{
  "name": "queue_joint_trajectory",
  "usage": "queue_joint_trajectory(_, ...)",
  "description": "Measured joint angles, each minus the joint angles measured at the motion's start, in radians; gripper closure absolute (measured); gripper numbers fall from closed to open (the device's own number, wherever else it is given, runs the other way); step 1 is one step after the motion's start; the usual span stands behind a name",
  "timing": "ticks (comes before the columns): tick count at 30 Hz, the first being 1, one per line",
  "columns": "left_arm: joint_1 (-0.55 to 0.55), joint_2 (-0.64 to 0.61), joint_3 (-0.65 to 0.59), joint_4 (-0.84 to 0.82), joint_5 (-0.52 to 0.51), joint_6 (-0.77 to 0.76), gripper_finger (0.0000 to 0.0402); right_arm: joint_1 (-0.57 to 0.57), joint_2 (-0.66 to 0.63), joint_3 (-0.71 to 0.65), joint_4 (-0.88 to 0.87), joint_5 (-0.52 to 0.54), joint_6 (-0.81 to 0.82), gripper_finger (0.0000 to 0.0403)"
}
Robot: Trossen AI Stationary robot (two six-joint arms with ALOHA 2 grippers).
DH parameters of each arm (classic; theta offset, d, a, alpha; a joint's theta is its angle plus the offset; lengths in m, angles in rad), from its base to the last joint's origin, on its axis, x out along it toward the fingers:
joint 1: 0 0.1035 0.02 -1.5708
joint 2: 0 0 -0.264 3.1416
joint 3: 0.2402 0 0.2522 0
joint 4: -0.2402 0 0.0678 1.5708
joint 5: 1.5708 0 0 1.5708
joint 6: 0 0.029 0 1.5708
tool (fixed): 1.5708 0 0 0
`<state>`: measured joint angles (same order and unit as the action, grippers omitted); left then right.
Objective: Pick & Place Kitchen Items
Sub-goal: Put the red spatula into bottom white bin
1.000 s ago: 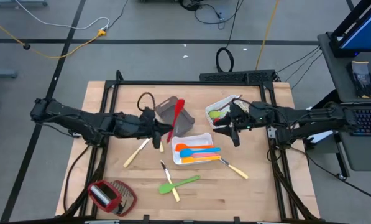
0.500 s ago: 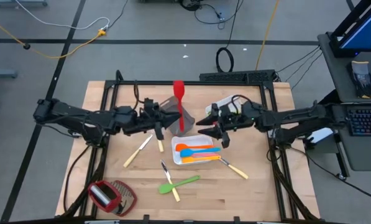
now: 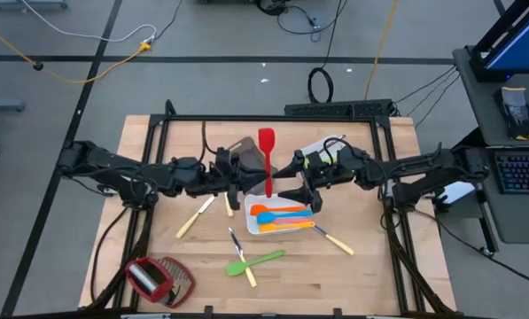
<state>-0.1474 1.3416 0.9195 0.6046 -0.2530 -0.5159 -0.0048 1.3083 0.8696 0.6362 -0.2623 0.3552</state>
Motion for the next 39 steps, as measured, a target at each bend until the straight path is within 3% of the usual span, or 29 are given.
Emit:
queue_joint_trajectory(11,-0.009,0.005,0.000,0.011,-0.001,0.024,0.0401,0.000,0.006,0.000,0.009,0.029,0.049,0.0104)
queue_joint_trajectory(17,-0.001,0.073,0.000,0.131,0.024,0.036,0.0401,0.000,0.029,0.005,0.024,0.057,0.069,0.0104)
queue_joint_trajectory(26,0.030,0.112,0.000,0.160,0.052,-0.001,0.0401,-0.006,0.045,0.009,0.007,0.077,0.107,0.0118)
queue_joint_trajectory(32,0.031,0.112,0.000,0.154,0.050,0.003,0.0401,-0.025,0.045,0.008,0.003,0.074,0.138,0.0164)
queue_joint_trajectory(39,0.032,0.112,0.000,0.116,0.043,-0.005,0.0401,-0.034,0.045,0.008,-0.003,0.063,0.160,0.0273)
